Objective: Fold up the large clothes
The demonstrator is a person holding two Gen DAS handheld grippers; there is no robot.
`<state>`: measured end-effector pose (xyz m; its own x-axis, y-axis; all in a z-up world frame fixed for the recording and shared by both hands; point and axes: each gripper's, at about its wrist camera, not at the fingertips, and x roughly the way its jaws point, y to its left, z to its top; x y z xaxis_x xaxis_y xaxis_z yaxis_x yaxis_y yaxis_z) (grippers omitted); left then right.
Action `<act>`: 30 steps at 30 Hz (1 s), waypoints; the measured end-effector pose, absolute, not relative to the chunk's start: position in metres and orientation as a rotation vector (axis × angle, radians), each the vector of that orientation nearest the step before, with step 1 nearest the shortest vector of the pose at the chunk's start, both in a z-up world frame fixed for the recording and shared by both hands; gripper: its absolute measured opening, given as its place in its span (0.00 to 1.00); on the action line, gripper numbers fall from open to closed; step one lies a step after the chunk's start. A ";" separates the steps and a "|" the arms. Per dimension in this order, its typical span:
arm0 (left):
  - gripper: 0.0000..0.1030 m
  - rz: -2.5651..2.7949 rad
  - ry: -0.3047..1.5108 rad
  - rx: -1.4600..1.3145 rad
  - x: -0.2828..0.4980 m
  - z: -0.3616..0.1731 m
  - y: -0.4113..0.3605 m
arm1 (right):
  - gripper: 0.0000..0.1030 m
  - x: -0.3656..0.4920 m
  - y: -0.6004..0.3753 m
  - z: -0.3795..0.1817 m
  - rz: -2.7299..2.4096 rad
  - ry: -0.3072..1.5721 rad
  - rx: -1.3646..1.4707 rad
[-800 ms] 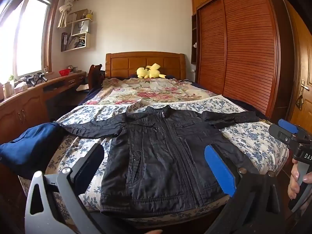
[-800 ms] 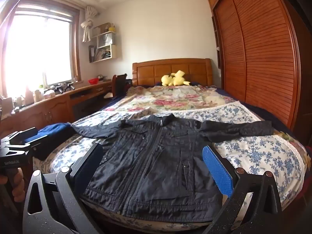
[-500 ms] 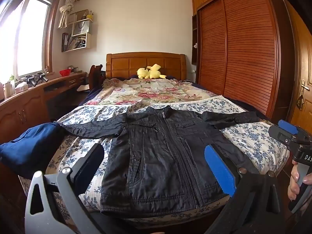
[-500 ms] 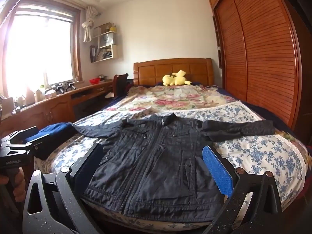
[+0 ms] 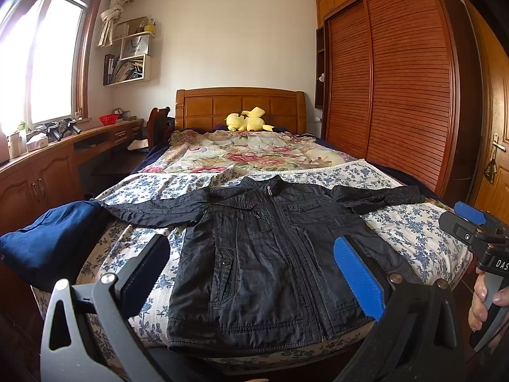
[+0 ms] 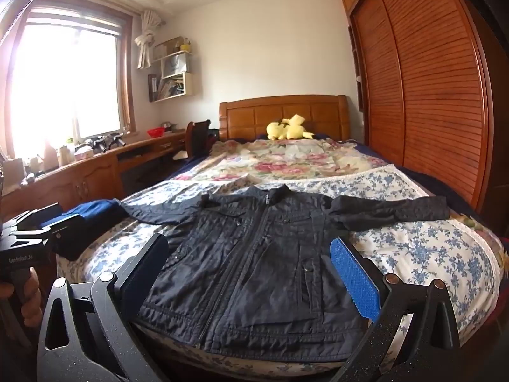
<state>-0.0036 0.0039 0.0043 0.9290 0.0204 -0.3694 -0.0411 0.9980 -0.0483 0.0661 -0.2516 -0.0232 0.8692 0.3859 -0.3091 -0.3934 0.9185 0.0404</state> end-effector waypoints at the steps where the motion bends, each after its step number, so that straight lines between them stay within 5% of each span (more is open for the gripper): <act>1: 1.00 0.032 0.375 -0.055 -0.004 0.004 0.004 | 1.00 0.066 -0.251 -0.024 0.408 0.319 -0.024; 30: 1.00 0.028 0.376 -0.043 -0.003 0.003 0.001 | 1.00 0.067 -0.253 -0.031 0.408 0.324 -0.015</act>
